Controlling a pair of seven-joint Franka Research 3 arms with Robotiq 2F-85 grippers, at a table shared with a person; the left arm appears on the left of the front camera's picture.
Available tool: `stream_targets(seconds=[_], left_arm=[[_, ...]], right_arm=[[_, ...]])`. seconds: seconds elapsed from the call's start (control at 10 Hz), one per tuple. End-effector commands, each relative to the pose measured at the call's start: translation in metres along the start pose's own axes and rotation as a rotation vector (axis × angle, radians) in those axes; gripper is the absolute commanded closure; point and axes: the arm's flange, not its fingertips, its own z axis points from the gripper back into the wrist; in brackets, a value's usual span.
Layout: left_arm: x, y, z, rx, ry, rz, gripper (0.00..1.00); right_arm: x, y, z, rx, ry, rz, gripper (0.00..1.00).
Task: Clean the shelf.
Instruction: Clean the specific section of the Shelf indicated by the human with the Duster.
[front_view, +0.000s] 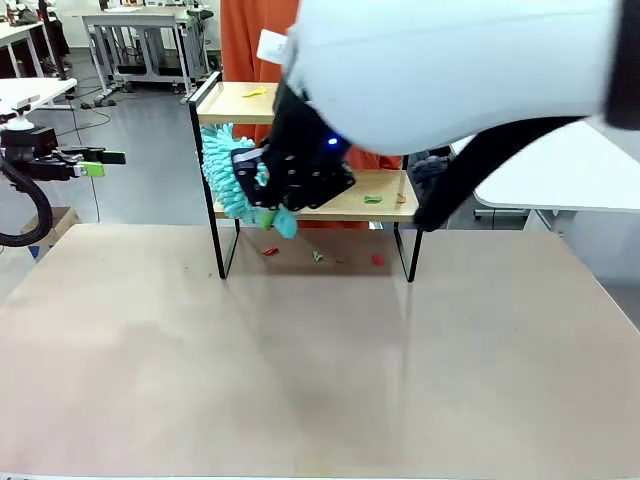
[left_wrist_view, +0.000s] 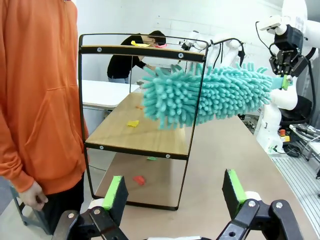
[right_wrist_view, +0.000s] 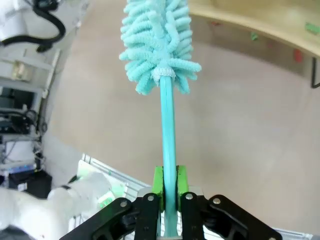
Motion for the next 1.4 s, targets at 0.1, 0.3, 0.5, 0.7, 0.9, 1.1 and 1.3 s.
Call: stream_targets(seconds=[0.1,0.3,0.5,0.7,0.9,1.1,1.3], left_arm=[[0.000,-0.001,0.001,-0.004,0.007,-0.017,0.00],[0.000,-0.001,0.001,-0.004,0.007,-0.017,0.00],[0.000,-0.001,0.001,-0.004,0.007,-0.017,0.00],[0.000,-0.001,0.001,-0.004,0.007,-0.017,0.00],[0.000,-0.001,0.001,-0.004,0.007,-0.017,0.00],[0.000,-0.001,0.001,-0.004,0.007,-0.017,0.00],[0.000,-0.001,0.001,-0.004,0.007,-0.017,0.00]], right_arm=[[0.032,0.025,-0.018,-0.063,-0.070,-0.124,0.87],[0.017,0.008,-0.014,-0.038,-0.035,-0.066,0.87],[0.017,0.008,-0.014,-0.038,-0.035,-0.066,0.87],[0.031,0.018,-0.034,-0.085,-0.053,-0.115,0.87],[0.042,0.026,-0.054,-0.061,-0.063,-0.133,0.87],[0.052,0.030,-0.071,-0.083,-0.092,-0.191,0.87],[0.061,0.036,-0.080,-0.063,-0.103,-0.209,0.87]])
